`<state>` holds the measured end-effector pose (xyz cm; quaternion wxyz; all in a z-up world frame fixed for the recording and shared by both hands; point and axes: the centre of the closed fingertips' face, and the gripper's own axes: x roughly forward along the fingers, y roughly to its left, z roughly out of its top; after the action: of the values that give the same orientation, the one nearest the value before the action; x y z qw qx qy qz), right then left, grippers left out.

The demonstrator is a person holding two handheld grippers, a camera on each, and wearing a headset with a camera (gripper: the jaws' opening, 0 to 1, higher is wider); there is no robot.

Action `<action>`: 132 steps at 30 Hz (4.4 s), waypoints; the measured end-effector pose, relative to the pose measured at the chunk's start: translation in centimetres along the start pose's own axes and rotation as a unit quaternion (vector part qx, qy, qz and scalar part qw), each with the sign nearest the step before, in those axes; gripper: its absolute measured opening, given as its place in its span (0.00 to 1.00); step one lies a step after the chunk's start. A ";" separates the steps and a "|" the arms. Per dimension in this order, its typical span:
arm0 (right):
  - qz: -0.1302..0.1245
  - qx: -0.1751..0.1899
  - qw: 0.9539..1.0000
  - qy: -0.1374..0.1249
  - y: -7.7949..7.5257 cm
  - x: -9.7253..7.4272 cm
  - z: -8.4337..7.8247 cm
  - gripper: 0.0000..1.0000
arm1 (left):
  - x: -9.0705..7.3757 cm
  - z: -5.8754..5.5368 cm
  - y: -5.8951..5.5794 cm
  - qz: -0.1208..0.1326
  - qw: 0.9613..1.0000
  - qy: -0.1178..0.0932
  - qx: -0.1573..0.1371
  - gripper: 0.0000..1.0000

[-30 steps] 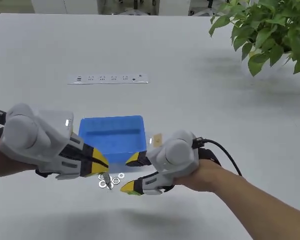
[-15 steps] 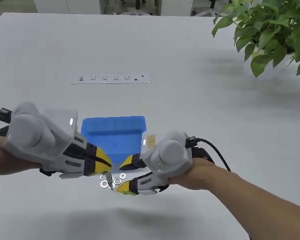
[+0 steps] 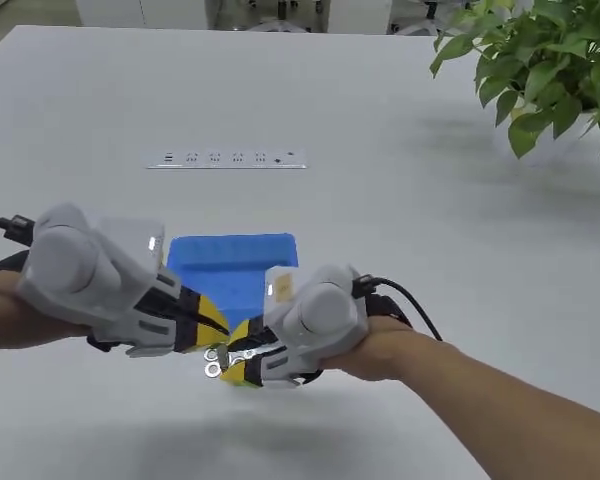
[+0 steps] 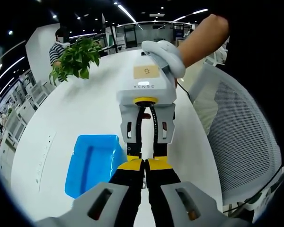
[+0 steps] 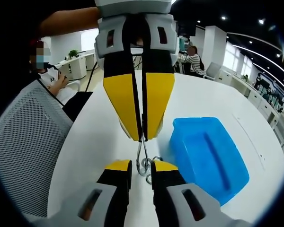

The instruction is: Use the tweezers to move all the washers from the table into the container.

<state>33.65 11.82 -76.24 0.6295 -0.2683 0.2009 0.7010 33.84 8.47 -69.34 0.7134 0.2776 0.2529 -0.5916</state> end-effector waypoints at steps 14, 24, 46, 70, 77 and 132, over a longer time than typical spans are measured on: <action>0.001 -0.015 1.000 0.014 0.0 0.3 -0.1 0.11 | 0.1 0.1 -0.1 -0.004 1.000 0.000 0.001 0.05; 0.002 -0.004 1.000 0.015 -0.1 0.3 -0.1 0.09 | 0.1 0.0 -0.1 -0.003 1.000 0.001 0.002 0.05; 0.012 -0.006 1.000 0.020 0.2 -0.2 -0.1 0.09 | -0.6 0.8 0.4 0.014 1.000 -0.025 -0.013 0.11; 0.013 -0.023 1.000 0.011 -0.3 -2.3 1.8 0.09 | -3.1 -1.6 0.8 0.085 0.986 -0.075 -0.121 0.59; 0.012 -0.016 1.000 -0.002 -1.6 -3.4 2.9 0.09 | -4.0 -2.2 1.2 0.111 0.977 -0.089 -0.157 0.70; -0.004 -0.019 1.000 0.003 -10.3 -1.6 -0.8 0.10 | -3.6 -1.0 6.8 0.143 0.965 -0.139 -0.171 0.88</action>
<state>44.01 11.36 -75.29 0.6265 -0.2828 0.1888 0.7013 39.87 12.64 -66.91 0.8553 0.1000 0.2066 -0.4645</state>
